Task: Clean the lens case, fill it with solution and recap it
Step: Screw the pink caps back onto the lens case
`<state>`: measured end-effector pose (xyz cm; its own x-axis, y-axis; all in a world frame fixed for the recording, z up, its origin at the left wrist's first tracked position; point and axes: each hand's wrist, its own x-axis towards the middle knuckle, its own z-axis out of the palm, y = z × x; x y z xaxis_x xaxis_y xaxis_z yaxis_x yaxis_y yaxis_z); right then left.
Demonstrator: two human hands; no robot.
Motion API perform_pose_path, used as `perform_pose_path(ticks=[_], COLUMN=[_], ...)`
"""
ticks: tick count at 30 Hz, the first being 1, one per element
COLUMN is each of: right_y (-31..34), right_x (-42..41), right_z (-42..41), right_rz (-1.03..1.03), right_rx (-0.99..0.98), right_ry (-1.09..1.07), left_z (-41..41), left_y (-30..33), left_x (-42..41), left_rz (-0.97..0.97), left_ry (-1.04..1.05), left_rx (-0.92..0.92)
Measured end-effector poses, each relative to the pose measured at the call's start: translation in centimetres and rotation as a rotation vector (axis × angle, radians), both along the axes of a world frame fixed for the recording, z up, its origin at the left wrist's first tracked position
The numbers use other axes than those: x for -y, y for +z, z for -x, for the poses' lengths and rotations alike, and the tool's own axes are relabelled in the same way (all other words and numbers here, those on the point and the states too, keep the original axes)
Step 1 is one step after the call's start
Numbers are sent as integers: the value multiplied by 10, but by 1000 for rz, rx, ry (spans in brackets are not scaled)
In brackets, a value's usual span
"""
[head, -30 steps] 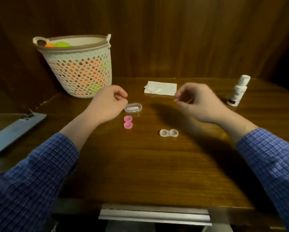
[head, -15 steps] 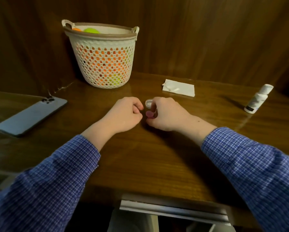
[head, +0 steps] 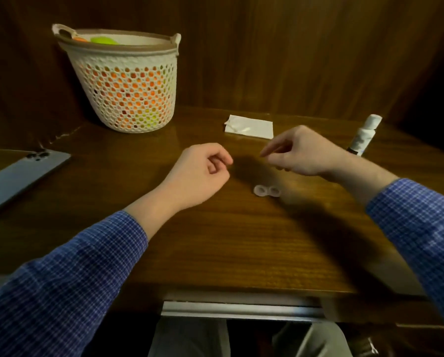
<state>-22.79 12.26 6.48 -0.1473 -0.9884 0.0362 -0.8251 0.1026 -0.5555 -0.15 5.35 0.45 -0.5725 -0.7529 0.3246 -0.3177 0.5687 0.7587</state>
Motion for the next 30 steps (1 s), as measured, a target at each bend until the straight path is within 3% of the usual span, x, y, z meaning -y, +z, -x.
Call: perform_pose_path(ticks=[6, 13, 19, 22, 30], right_y=[-17, -39, -51, -55, -60], right_x=[-27, -25, -20, -21, -23], right_z=[41, 55, 61, 62, 58], right_rz=[42, -6, 6, 49, 122], right_rx=[296, 644, 637, 518, 446], right_ry=[-103, -67, 146, 243, 350], left_z=[44, 54, 59, 57, 57], left_y=[-5, -13, -15, -15, -13], left_x=[-20, -22, -22, -21, -23], left_rz=[108, 160, 178, 160, 120], left_ry=[-63, -119, -124, -126, -156], left_rx=[90, 228, 308, 291, 223])
